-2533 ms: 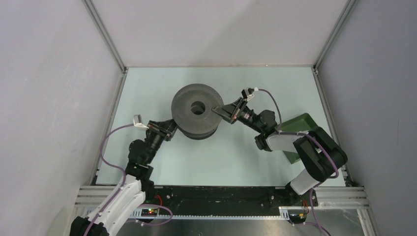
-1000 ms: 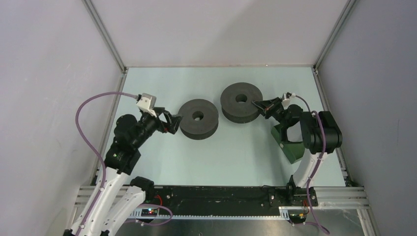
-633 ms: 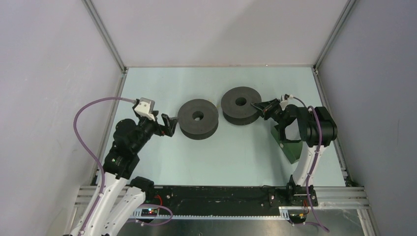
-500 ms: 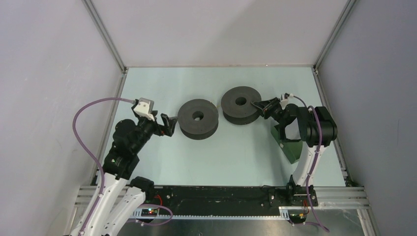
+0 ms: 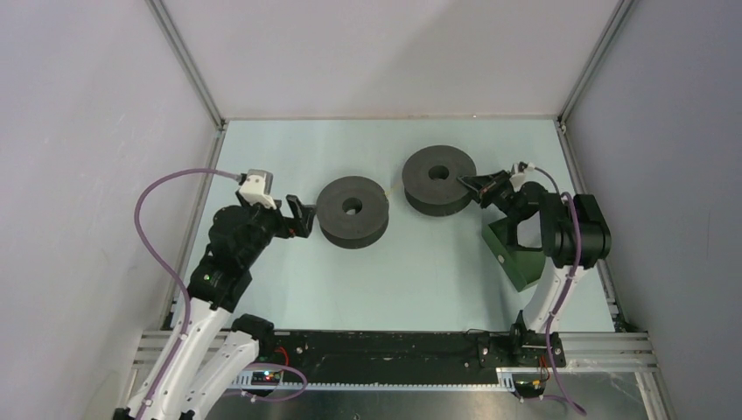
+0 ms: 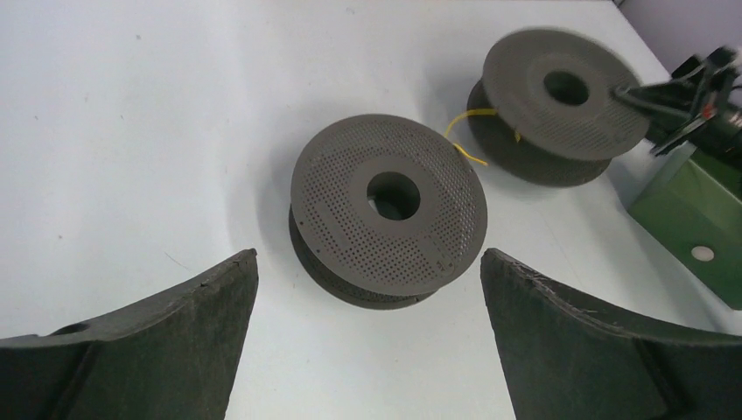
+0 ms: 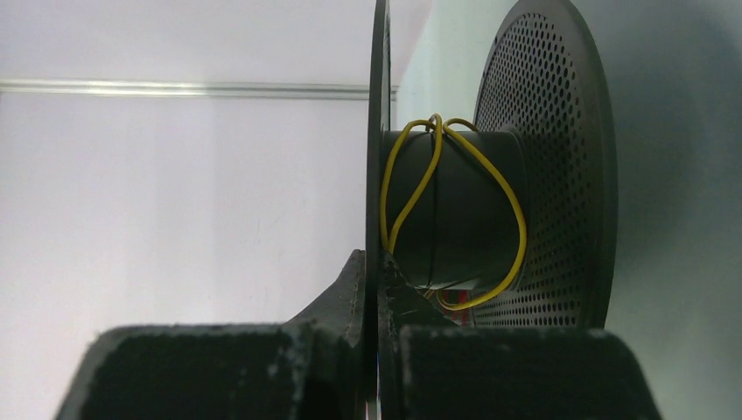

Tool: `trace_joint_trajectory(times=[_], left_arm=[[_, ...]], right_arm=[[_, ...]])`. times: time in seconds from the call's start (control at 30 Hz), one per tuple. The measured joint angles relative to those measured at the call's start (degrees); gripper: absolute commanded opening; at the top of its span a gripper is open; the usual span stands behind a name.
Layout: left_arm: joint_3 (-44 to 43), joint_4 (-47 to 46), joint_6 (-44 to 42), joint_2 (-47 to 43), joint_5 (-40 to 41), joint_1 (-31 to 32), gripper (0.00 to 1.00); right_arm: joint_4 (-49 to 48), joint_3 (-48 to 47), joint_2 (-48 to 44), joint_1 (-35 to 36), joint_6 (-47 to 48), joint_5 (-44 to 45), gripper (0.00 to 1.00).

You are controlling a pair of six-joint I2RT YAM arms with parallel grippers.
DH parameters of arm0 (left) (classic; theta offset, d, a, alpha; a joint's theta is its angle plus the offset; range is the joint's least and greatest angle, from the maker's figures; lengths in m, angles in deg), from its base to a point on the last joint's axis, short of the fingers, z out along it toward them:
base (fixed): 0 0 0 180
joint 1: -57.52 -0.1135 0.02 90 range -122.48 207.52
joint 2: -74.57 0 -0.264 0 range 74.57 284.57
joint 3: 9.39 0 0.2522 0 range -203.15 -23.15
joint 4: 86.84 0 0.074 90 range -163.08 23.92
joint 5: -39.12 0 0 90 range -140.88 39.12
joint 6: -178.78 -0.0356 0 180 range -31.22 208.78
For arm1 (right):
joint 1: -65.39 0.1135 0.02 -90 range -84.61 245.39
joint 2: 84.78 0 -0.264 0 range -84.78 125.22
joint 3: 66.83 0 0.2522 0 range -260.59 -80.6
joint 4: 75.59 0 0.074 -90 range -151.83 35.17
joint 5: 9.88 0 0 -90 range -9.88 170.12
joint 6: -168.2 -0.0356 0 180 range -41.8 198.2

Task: Wrap the cables
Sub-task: Adjust the cable reel at the center of the board.

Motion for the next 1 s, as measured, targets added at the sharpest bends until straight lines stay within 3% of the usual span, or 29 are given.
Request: trace_joint_trajectory(times=[0.3, 0.7, 1.0], left_arm=[[-5.31, 0.92, 3.3, 6.95, -3.19, 0.0, 0.9], [-9.92, -1.57, 6.34, 19.21, -17.14, 0.0, 0.84], [-15.74, -6.91, 7.69, 27.69, -25.44, -0.46, 0.75]], right_arm=[[0.85, 0.02, -15.52, -1.73, -1.33, -3.56, 0.0], [7.63, 0.02, -29.4, -0.98, -4.59, -7.65, 0.0], [13.66, 0.02, -36.76, 7.41, -2.54, -14.53, 0.0]])
